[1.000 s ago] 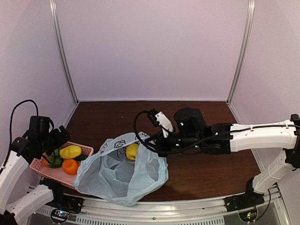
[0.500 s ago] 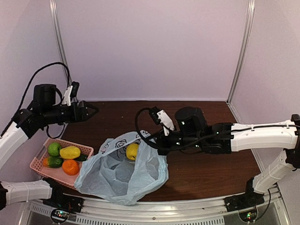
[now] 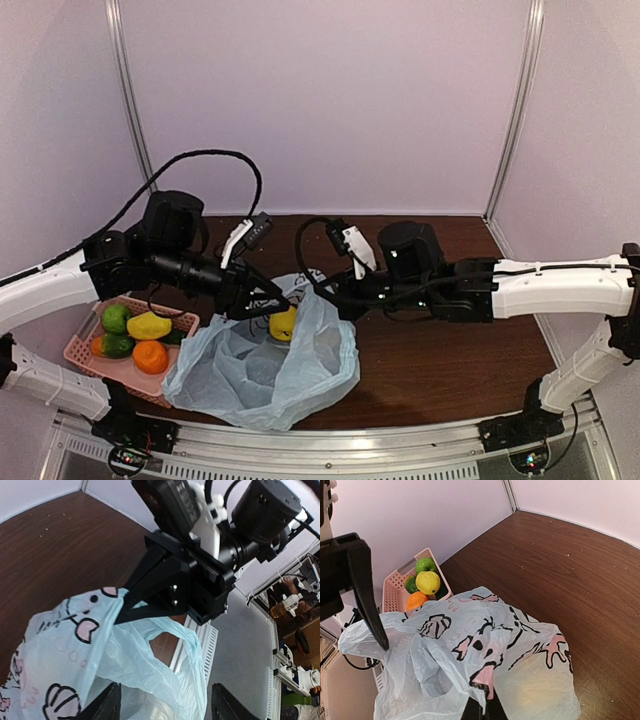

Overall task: Untie the knot of the plastic bag and take out the fruit
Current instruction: Place the fake fruit in the bin.

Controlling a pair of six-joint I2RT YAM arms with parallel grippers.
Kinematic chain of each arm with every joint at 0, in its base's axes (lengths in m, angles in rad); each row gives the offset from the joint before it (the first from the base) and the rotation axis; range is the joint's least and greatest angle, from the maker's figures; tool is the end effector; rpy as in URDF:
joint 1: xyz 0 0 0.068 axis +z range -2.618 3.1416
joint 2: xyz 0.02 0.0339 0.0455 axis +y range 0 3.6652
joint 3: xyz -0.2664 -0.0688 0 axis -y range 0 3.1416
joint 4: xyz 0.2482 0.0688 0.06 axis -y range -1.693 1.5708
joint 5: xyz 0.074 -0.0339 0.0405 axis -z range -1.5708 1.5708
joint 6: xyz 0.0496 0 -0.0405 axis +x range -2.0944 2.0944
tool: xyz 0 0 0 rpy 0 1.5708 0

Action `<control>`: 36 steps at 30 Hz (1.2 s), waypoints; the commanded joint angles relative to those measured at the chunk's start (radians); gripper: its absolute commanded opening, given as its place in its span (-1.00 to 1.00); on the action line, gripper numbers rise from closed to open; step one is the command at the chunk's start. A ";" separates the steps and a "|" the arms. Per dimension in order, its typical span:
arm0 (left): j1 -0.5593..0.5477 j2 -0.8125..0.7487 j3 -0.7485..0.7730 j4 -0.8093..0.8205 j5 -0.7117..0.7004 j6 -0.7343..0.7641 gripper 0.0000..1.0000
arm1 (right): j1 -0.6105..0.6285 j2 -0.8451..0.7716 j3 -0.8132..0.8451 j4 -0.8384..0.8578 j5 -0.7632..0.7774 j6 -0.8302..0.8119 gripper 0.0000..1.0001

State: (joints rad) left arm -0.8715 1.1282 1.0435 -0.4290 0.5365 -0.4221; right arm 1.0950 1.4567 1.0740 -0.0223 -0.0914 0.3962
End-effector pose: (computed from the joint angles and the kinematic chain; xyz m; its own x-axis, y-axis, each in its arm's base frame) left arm 0.1479 -0.2152 0.3357 -0.6754 0.2560 -0.6916 0.7318 0.3480 -0.5859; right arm 0.1589 0.3183 0.2925 -0.5229 -0.1759 -0.8340 -0.7824 0.4872 0.3879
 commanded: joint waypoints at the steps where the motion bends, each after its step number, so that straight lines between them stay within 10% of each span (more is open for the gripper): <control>1: -0.072 0.085 -0.011 0.000 -0.033 0.031 0.17 | -0.009 -0.001 -0.011 0.018 -0.008 0.017 -1.00; 14: -0.083 0.128 -0.060 0.003 -0.391 0.026 0.02 | -0.012 -0.049 -0.042 -0.065 -0.023 -0.058 -1.00; 36: -0.149 0.305 -0.172 0.345 -0.600 -0.083 0.13 | -0.014 0.003 -0.033 -0.044 -0.058 0.024 -1.00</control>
State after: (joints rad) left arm -0.9863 1.4021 0.8803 -0.1959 -0.0181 -0.4850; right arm 1.0874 1.4231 1.0401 -0.0769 -0.1860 0.3653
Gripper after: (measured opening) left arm 0.565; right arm 0.002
